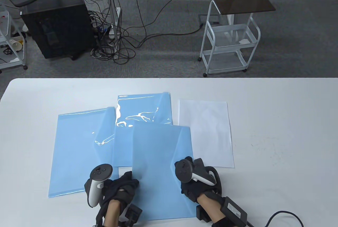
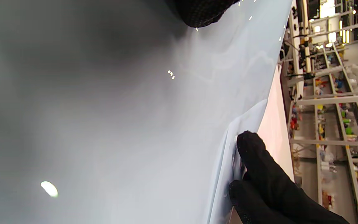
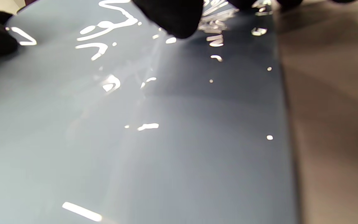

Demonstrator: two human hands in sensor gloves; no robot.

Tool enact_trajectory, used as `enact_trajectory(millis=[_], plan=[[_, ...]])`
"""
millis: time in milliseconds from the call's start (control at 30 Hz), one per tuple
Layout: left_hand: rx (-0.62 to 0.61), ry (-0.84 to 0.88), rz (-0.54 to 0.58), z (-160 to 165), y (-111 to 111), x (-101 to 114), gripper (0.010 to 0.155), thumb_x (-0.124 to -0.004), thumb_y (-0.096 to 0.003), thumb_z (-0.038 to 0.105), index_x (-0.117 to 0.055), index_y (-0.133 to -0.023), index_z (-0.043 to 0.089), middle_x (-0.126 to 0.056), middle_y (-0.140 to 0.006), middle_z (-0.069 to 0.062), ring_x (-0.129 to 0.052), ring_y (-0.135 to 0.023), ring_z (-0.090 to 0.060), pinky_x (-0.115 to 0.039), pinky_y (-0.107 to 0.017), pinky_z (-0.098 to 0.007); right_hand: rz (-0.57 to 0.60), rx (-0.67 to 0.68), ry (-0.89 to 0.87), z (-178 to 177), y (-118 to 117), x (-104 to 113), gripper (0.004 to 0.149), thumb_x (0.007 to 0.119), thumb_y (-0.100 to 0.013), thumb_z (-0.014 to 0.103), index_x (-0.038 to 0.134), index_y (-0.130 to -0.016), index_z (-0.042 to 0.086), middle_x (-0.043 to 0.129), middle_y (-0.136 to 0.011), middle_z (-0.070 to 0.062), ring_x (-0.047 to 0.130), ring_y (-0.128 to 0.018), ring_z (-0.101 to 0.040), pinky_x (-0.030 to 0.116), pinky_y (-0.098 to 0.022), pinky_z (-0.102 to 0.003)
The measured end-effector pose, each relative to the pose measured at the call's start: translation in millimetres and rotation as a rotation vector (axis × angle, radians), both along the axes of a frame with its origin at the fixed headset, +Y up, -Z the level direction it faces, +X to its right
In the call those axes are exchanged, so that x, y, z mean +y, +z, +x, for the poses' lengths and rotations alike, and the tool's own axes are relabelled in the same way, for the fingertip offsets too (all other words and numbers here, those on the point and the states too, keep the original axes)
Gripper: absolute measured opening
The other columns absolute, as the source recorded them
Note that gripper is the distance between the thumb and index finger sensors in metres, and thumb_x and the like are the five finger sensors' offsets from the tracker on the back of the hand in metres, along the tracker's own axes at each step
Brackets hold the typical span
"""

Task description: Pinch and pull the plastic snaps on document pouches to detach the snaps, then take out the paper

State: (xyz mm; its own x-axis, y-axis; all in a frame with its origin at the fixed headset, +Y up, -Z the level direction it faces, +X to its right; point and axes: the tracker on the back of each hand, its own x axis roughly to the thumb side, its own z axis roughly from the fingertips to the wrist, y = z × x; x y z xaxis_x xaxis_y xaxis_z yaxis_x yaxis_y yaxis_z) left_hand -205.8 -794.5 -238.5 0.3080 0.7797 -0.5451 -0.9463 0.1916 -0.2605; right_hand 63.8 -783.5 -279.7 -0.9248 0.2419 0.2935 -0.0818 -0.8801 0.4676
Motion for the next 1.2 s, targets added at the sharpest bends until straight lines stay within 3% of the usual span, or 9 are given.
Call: enact_trajectory(millis=[167,500,733,1000,1200], plan=[[-0.002,0.000,-0.005,0,0,0,0.049,-0.066,-0.0568,0.021,-0.057,-0.104,0.012,-0.086,-0.094,-0.009,-0.101,-0.069,-0.030,-0.088,-0.049,-0.045,-0.002,0.033,0.079,-7,1,-4,0.063,0.067,-0.058,0.016,0.034,-0.112,0.010,0.027,-0.118,-0.039,0.036,-0.095,-0.072,0.047,-0.059,-0.082],[-0.011,-0.021,-0.002,0,-2,0,0.049,-0.066,-0.0569,0.021,-0.057,-0.104,0.012,-0.086,-0.094,-0.009,-0.101,-0.068,-0.030,-0.088,-0.050,-0.045,-0.074,0.005,0.042,-8,-6,-3,0.060,0.069,-0.057,0.014,0.036,-0.107,0.007,0.019,-0.116,-0.041,0.029,-0.093,-0.073,0.040,-0.060,-0.082],[-0.006,-0.049,0.005,2,-1,0,0.049,-0.066,-0.0570,0.021,-0.056,-0.104,0.012,-0.086,-0.094,-0.008,-0.101,-0.068,-0.029,-0.088,-0.050,-0.044,0.024,-0.057,-0.083,15,-9,20,0.059,0.069,-0.058,0.020,0.047,-0.111,0.004,0.037,-0.117,-0.040,0.042,-0.096,-0.070,0.045,-0.059,-0.083],[-0.010,-0.062,0.006,3,-1,-1,0.051,-0.068,-0.0561,0.018,-0.055,-0.104,0.011,-0.085,-0.095,-0.008,-0.100,-0.069,-0.029,-0.087,-0.050,-0.044,0.227,-0.189,-0.184,70,1,68,0.081,0.072,-0.057,0.050,0.041,-0.115,0.004,0.035,-0.119,-0.041,0.037,-0.097,-0.073,0.043,-0.058,-0.086],[-0.009,-0.054,-0.001,3,-1,-1,0.051,-0.068,-0.0557,0.017,-0.054,-0.105,0.012,-0.084,-0.095,-0.007,-0.100,-0.069,-0.029,-0.087,-0.051,-0.044,0.361,-0.303,-0.218,119,6,81,0.090,0.070,-0.054,0.063,0.034,-0.118,0.011,0.023,-0.122,-0.039,0.025,-0.098,-0.075,0.035,-0.058,-0.089]])
